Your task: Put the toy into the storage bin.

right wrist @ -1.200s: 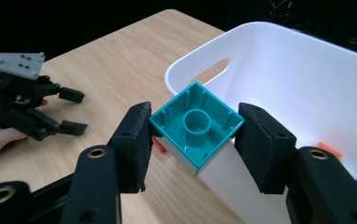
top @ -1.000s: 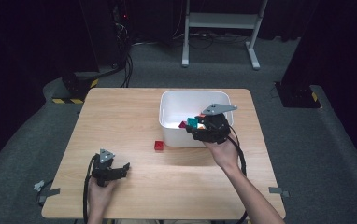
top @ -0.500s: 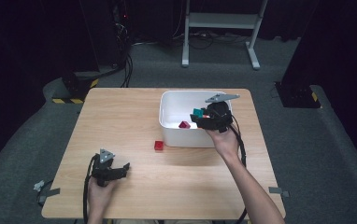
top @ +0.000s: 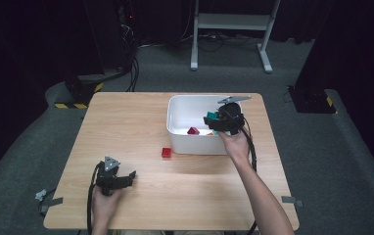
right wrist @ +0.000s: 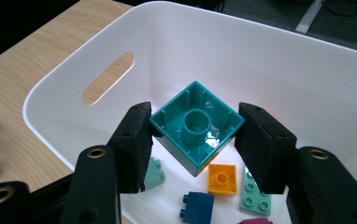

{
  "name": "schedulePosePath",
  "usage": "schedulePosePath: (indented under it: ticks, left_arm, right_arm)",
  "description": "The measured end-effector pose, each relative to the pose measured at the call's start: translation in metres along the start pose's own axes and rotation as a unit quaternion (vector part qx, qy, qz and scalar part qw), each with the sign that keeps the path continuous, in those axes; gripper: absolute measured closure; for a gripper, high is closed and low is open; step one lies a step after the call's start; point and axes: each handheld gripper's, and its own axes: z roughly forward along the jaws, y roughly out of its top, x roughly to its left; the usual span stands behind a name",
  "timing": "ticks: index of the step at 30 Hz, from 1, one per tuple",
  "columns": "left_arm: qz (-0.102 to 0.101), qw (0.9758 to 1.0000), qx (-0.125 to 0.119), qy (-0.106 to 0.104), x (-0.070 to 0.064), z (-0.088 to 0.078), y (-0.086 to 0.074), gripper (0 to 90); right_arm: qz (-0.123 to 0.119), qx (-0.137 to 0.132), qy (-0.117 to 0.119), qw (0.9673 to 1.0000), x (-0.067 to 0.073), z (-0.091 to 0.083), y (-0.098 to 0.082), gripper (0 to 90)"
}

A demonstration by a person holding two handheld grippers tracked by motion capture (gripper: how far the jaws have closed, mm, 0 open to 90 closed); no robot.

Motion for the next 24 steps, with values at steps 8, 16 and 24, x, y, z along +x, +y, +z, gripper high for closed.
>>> schedulePosePath:
  ticks: [8, 16, 24]
  left_arm:
    - [0.000, 1.0000, 0.001, 0.000, 0.000, 0.000, 0.000, 16.2]
    - [0.000, 1.0000, 0.001, 0.000, 0.000, 0.000, 0.000, 16.2]
    - [0.000, 1.0000, 0.000, 0.000, 0.000, 0.000, 0.000, 16.2]
  right_arm:
    - [0.001, -0.002, -0.011, 0.9999, -0.003, 0.002, -0.001, 42.5]
    - [-0.008, -0.013, -0.005, 0.9999, 0.000, -0.004, -0.005, 42.5]
    - [-0.011, -0.037, 0.013, 0.9992, 0.003, -0.020, -0.012, 42.6]
